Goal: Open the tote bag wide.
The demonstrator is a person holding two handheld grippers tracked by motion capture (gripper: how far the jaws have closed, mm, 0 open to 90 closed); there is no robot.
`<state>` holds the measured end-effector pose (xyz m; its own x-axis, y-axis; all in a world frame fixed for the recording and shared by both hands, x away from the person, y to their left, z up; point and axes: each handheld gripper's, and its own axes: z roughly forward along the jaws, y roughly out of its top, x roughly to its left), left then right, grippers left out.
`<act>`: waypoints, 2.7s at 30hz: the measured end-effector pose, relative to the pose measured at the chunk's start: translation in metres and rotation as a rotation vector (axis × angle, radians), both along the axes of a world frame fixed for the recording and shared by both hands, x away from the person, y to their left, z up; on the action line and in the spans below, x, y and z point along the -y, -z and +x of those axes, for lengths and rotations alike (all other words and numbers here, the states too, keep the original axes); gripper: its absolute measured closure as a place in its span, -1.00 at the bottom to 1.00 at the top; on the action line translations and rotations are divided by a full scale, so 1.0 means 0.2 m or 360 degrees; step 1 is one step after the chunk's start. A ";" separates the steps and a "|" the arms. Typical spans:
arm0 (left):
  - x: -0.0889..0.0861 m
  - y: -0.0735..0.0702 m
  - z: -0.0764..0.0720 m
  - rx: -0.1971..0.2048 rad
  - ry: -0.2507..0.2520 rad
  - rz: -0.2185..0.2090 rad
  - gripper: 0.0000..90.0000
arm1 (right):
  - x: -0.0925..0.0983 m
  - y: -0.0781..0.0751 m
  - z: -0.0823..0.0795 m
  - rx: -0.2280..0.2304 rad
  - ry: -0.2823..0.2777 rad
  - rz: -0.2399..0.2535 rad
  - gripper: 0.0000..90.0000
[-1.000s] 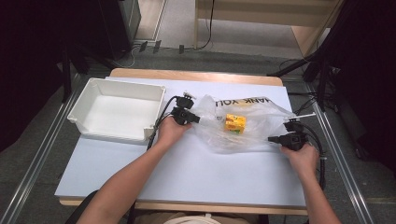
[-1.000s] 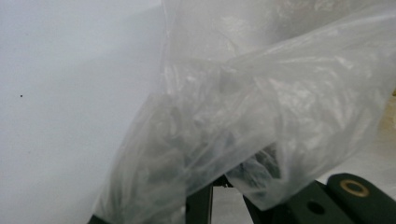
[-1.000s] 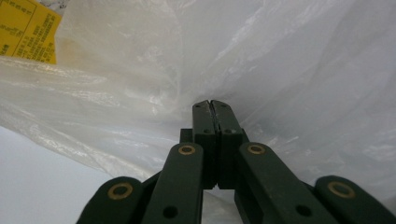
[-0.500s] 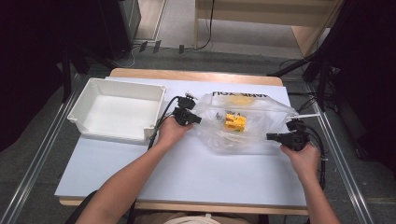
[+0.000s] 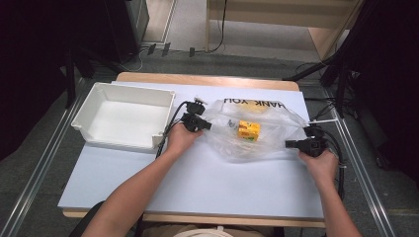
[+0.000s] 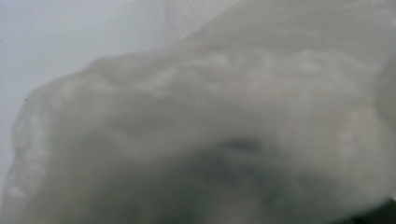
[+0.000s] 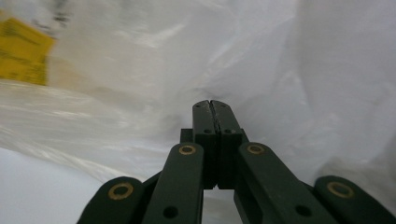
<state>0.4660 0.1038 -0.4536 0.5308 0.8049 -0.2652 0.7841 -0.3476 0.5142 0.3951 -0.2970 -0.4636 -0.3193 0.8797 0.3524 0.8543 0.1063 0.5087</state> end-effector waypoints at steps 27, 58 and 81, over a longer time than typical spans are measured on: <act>-0.03 -0.04 -0.04 0.0028 -0.0034 -0.0010 1.00 | 0.17 -0.01 -0.05 0.0019 0.0150 -0.0096 1.00; 0.27 -0.28 -0.20 0.0221 0.0261 -0.0073 1.00 | -0.38 -0.57 0.19 0.0348 -0.0346 -0.0078 1.00; 0.25 0.02 -0.34 0.0141 0.0297 -0.0039 1.00 | -0.48 -0.13 0.40 0.0133 -0.0304 -0.0042 1.00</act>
<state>0.3980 0.0537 -0.4571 0.6923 0.6843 -0.2291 0.6586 -0.4693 0.5883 0.4746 -0.2020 -0.4373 -0.5085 0.8088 0.2955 0.7722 0.2766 0.5720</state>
